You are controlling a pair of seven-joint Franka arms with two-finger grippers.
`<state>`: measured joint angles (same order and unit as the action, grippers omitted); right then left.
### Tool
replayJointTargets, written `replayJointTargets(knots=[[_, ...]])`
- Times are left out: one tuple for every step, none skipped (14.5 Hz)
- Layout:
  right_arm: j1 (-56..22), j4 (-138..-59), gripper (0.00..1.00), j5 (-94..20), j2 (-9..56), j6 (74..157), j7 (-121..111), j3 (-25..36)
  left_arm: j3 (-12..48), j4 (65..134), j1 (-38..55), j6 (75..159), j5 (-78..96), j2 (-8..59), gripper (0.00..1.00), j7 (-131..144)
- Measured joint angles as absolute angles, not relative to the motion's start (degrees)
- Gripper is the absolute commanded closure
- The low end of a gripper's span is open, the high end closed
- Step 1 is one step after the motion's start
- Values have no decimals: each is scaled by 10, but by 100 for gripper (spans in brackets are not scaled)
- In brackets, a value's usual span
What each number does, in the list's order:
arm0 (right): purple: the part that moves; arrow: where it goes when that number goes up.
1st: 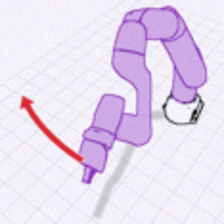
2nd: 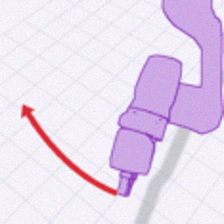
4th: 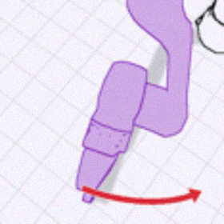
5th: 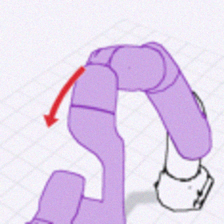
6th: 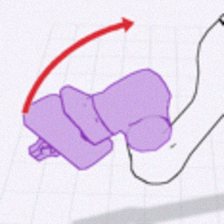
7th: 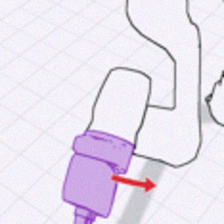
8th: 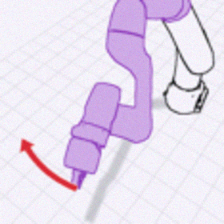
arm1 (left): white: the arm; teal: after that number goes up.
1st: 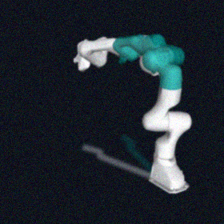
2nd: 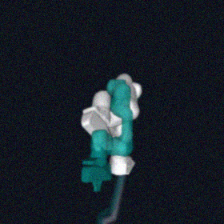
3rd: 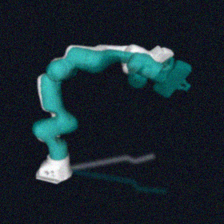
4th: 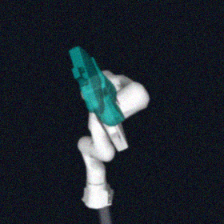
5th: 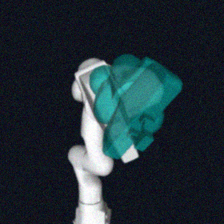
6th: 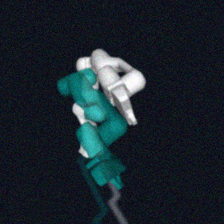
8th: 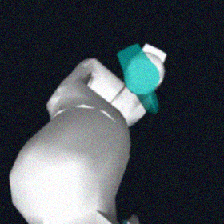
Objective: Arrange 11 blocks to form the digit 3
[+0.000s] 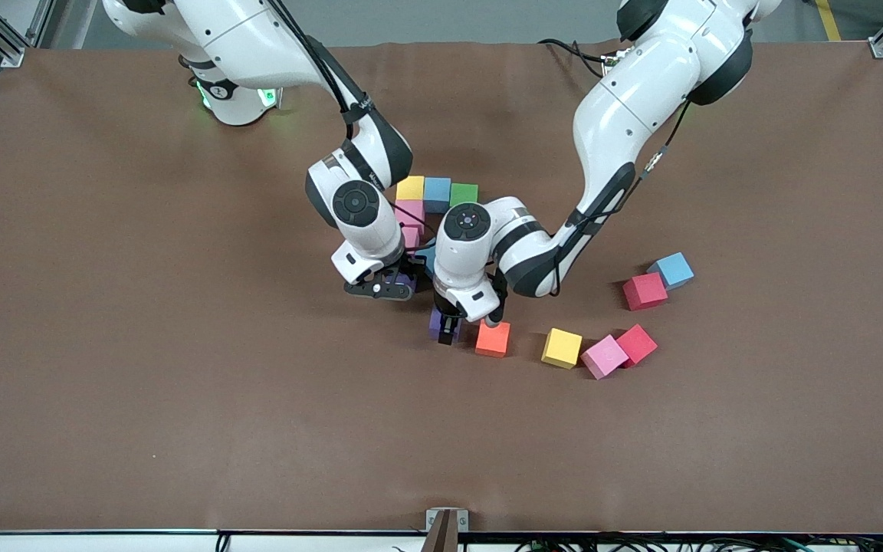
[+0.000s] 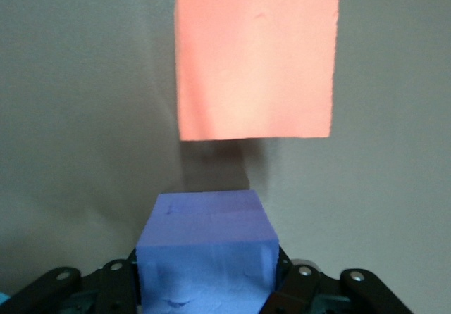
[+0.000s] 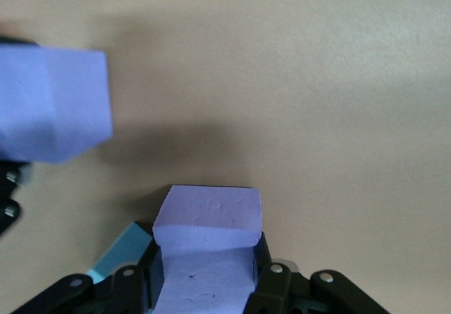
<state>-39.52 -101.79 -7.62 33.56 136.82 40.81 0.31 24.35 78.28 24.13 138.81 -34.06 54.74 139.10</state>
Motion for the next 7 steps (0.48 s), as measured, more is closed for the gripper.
replayJointTargets(knots=[[-395,-1010,96,-76,339,1368,412,2,245,795,241,1388,-341,540,76,1390],[-396,-1001,96,-76,344,1368,417,2,247,809,241,1388,-341,533,76,1389],[-396,-992,96,-76,350,1368,421,2,250,822,241,1388,-341,525,76,1389],[-397,-985,96,-76,356,1368,422,2,254,834,238,1387,-341,520,76,1389],[-397,-981,96,-76,361,1368,422,2,257,842,236,1387,-341,516,76,1389],[-397,-978,96,-76,364,1368,423,2,260,848,232,1387,-341,513,76,1389],[-397,-975,96,-76,367,1369,423,2,264,854,228,1387,-341,511,76,1389]])
